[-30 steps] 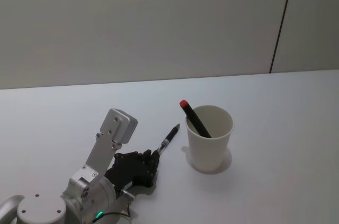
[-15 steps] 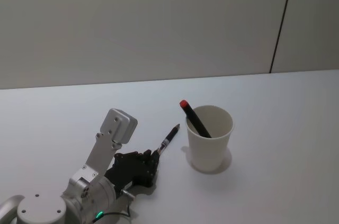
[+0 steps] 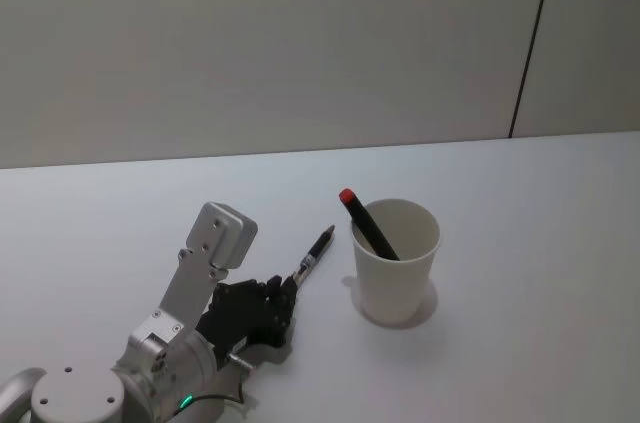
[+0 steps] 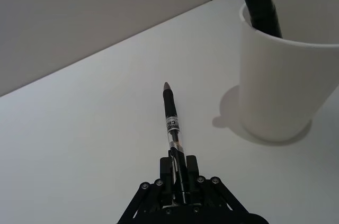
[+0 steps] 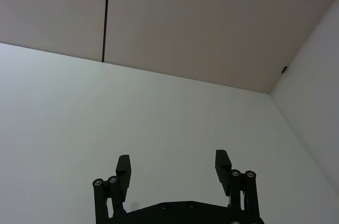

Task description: Place the pen into the pen holder.

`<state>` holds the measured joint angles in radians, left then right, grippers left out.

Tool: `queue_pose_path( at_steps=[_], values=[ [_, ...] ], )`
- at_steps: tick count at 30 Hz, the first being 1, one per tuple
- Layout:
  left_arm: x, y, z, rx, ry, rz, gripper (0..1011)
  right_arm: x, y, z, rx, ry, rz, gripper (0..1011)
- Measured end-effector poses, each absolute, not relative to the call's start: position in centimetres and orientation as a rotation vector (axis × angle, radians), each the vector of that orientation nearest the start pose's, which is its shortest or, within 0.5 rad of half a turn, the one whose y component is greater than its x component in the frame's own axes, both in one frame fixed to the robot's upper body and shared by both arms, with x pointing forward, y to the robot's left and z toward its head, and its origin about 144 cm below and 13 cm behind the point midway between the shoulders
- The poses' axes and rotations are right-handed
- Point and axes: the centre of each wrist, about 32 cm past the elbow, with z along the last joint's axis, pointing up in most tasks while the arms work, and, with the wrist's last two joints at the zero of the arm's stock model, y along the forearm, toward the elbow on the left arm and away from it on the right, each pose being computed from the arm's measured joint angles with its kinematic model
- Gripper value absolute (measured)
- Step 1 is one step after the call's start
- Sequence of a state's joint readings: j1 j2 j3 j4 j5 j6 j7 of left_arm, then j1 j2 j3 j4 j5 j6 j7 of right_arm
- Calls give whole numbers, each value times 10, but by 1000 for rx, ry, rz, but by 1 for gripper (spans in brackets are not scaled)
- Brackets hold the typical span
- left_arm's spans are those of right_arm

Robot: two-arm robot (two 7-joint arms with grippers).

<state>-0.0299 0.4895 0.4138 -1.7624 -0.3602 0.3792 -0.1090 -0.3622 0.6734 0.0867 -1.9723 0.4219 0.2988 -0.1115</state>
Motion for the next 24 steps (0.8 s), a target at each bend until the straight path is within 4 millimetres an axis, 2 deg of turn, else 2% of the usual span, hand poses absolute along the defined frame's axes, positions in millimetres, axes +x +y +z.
queue_pose_path(
  at_steps=[24],
  values=[
    [441, 233, 1197, 205, -105, 1205, 169, 374, -357, 1219, -412, -17, -1517, 1002]
  ],
)
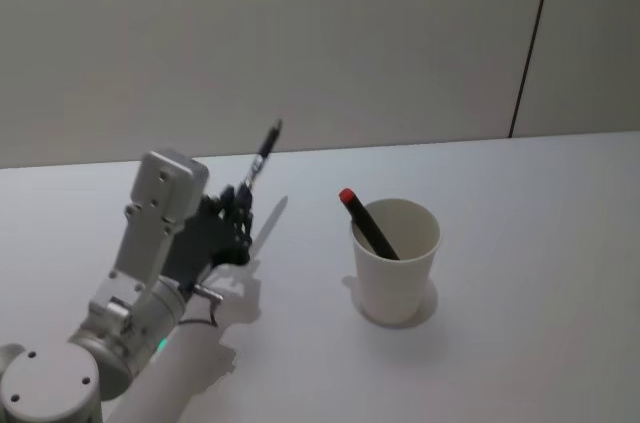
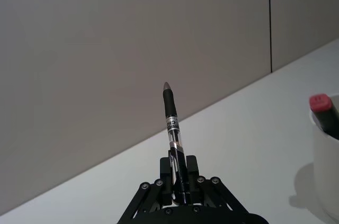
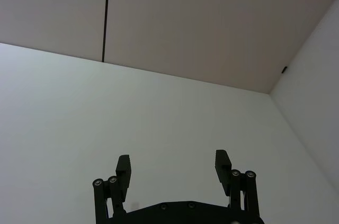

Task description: Place the pen into the pen holder.

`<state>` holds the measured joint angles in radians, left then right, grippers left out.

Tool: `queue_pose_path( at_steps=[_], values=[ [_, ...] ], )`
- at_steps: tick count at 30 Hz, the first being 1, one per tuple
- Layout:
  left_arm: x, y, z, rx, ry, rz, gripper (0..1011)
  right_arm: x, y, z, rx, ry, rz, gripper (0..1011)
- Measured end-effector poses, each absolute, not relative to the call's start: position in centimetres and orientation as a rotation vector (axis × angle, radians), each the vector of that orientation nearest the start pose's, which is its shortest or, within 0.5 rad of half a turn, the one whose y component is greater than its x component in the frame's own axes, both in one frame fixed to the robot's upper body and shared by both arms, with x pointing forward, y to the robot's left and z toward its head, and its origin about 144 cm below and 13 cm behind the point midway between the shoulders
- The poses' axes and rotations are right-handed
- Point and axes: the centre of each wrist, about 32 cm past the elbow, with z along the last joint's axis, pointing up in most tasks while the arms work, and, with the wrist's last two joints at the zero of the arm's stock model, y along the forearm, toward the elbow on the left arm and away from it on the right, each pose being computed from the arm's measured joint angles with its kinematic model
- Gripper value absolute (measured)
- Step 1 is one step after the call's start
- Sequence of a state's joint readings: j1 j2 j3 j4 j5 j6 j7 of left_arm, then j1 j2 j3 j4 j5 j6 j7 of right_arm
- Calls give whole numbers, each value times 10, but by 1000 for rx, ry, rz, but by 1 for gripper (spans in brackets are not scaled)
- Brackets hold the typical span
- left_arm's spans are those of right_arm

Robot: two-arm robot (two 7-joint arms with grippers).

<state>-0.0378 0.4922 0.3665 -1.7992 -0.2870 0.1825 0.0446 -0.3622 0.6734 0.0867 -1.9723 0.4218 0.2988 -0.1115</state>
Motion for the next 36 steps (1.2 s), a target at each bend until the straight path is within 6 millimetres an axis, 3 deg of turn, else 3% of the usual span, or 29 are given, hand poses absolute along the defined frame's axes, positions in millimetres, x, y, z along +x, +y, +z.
queue_pose_path(
  at_steps=[17, 27, 36],
  values=[
    [467, 242, 1235, -9, -316, 1272, 169, 387, -349, 1234, -332, 26, -1465, 1001],
    [492, 239, 1258, -141, -417, 1227, 169, 403, -334, 1257, -199, 88, -1361, 1001],
    [502, 234, 1271, -203, -455, 1202, 169, 418, -319, 1278, -70, 147, -1250, 1002]
  ],
)
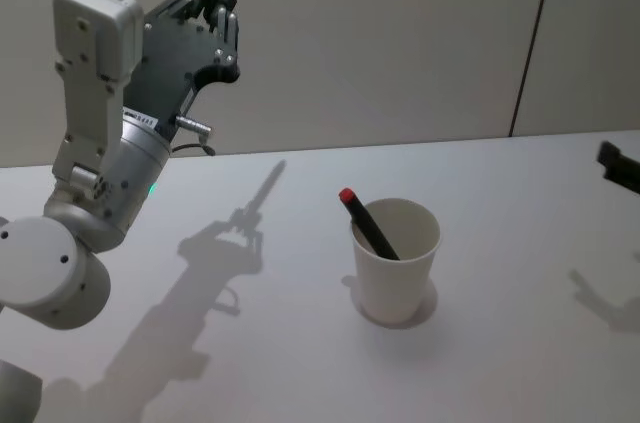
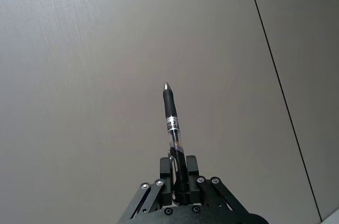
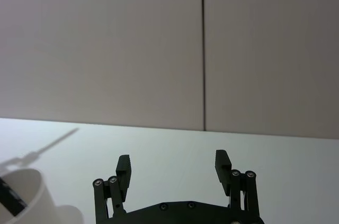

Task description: Place the pen into the pen holder.

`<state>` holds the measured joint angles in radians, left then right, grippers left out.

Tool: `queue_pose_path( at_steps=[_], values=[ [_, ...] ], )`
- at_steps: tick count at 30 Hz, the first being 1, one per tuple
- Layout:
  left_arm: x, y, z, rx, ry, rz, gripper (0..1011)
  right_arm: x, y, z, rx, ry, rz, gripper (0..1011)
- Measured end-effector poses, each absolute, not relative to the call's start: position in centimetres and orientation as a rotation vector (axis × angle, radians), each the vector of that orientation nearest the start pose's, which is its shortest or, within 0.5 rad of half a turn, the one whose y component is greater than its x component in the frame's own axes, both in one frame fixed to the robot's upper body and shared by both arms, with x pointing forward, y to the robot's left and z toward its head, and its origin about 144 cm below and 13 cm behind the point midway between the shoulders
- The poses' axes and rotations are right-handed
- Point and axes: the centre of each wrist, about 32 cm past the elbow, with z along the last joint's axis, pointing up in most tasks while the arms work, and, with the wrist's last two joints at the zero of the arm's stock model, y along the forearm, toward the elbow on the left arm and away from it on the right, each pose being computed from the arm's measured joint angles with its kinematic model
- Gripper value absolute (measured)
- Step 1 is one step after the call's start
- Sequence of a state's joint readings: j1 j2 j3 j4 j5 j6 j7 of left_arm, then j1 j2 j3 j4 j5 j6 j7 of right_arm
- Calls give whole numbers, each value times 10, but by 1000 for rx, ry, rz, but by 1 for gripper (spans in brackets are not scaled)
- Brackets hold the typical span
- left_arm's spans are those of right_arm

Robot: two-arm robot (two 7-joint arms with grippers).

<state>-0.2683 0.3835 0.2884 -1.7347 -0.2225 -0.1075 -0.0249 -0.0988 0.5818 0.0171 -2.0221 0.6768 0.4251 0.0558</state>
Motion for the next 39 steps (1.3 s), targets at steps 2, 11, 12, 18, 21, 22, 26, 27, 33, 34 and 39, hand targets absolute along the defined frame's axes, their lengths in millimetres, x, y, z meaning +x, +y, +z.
queue_pose_path(
  at_steps=[2, 11, 12, 18, 21, 22, 26, 27, 33, 34, 39],
  values=[
    [503, 233, 1272, -209, -458, 1199, 169, 420, -316, 1282, -48, 155, -1230, 1001],
    [509, 230, 1278, -232, -468, 1174, 169, 432, -303, 1299, 39, 188, -1141, 1001],
    [510, 229, 1279, -236, -469, 1170, 169, 433, -302, 1299, 43, 190, -1136, 1001],
    [513, 227, 1281, -245, -471, 1158, 169, 436, -299, 1304, 66, 197, -1109, 1001],
    [513, 226, 1281, -248, -471, 1153, 169, 437, -297, 1306, 75, 200, -1098, 1001],
    [513, 226, 1282, -249, -471, 1152, 169, 437, -296, 1307, 79, 200, -1094, 1001],
    [513, 225, 1282, -252, -470, 1150, 169, 438, -295, 1309, 86, 203, -1085, 1001],
    [513, 225, 1282, -253, -470, 1149, 169, 438, -295, 1309, 88, 203, -1083, 1002],
    [512, 224, 1282, -255, -470, 1144, 169, 439, -294, 1311, 93, 204, -1075, 1001],
    [512, 223, 1282, -255, -469, 1142, 169, 440, -293, 1311, 94, 203, -1074, 1001],
    [512, 222, 1283, -257, -467, 1139, 169, 442, -290, 1313, 98, 204, -1064, 1001]
  ],
)
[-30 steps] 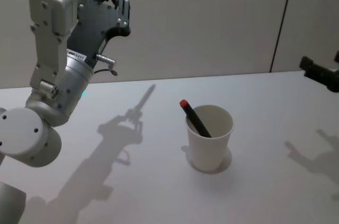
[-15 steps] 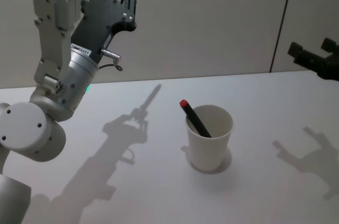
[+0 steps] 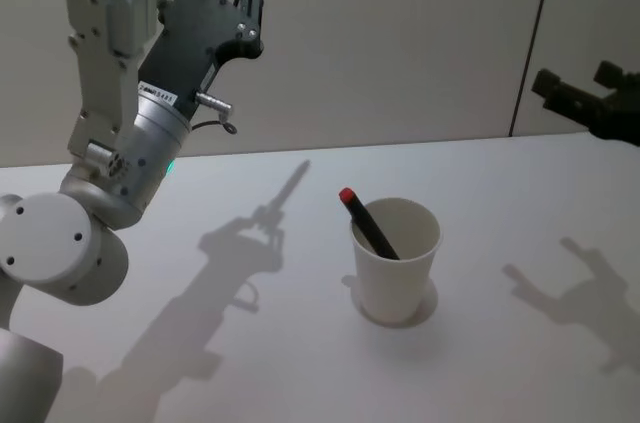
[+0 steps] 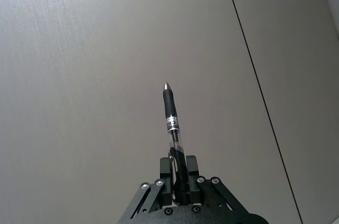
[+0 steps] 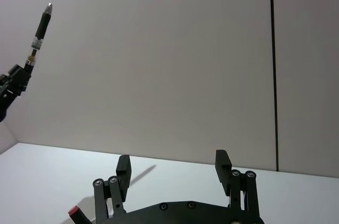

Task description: Place the pen into the pen holder.

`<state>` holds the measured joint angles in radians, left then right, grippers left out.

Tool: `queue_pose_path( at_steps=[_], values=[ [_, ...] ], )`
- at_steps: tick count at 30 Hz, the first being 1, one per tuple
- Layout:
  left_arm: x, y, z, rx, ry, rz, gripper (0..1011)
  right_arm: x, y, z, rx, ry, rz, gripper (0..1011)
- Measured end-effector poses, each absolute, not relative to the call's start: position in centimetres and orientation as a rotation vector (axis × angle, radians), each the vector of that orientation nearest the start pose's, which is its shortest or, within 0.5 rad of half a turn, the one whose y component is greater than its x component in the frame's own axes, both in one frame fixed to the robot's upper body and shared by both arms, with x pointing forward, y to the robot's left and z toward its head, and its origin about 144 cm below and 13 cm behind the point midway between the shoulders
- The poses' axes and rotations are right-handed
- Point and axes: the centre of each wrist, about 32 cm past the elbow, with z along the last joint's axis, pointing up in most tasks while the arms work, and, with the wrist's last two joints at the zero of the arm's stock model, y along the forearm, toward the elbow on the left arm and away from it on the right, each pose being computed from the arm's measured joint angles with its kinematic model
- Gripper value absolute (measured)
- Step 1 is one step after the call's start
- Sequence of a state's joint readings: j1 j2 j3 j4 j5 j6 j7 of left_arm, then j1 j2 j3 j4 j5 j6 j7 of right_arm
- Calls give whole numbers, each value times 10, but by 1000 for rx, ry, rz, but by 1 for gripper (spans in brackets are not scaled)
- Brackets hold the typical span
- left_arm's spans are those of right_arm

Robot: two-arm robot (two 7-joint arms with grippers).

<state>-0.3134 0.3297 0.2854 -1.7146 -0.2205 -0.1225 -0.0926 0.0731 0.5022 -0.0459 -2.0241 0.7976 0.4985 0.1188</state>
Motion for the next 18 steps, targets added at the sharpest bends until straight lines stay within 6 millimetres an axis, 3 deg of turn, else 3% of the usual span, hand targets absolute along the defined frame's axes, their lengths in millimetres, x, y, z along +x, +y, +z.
queue_pose_path(
  at_steps=[18],
  values=[
    [511, 217, 1280, -260, -447, 1101, 169, 469, -249, 1340, 229, 295, -937, 1001]
  ],
)
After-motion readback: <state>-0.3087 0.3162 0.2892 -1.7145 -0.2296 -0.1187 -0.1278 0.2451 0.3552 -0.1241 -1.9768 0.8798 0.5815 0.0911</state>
